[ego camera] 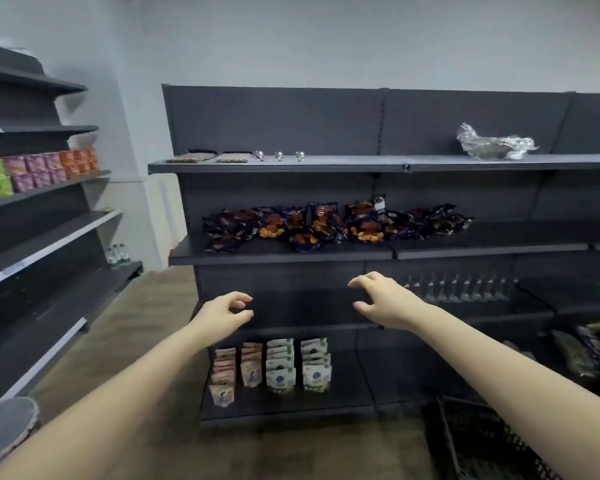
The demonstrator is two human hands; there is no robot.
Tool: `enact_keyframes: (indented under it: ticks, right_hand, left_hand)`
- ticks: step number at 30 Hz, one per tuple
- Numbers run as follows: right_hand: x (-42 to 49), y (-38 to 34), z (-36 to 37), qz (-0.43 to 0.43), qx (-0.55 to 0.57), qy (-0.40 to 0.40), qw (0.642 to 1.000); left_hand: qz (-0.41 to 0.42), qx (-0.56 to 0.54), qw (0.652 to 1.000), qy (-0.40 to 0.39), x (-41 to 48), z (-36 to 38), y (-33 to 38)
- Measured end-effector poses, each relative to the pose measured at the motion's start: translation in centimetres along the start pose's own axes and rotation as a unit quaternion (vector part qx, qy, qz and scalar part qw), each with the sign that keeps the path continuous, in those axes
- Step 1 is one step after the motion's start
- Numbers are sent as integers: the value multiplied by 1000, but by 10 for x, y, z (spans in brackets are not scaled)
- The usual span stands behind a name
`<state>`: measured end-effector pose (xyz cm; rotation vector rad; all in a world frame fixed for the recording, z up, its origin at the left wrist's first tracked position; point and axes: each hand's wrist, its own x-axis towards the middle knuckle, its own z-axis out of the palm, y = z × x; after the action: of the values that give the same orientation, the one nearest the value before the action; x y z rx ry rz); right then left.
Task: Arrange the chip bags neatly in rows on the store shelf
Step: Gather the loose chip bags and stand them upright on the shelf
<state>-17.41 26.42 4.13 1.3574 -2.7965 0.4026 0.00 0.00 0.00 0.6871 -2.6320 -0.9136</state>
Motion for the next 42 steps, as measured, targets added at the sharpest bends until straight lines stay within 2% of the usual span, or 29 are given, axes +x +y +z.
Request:
enact_keyframes:
  ticks: [3,6,13,23,29,36,42]
  right_hand:
    - [46,-3,19,14,-19,38,999]
    - [100,-5,40,47,-8,23,999]
    - [226,-21,70,91,48,4,995]
    - [383,-48,115,23,83,7,996]
    - [490,-38,132,-23,88,-12,996]
    - [585,-41,153,-95,94,-83,988]
    - [623,-68,202,-32,225,-115,967]
  left_hand:
    - [-22,-7,999,-27,34,2,-17]
    - [-23,-5,998,-52,74,-9,-35]
    - [-25,-20,999,-37,179,-63,-88]
    - [-58,-31,997,-41,299,-77,-159]
    - [-92,-45,995,-5,380,-74,-187]
    - [-144,-46,988,24,446,-64,-218]
    - [-190,-37,978,71,489,-65,-254]
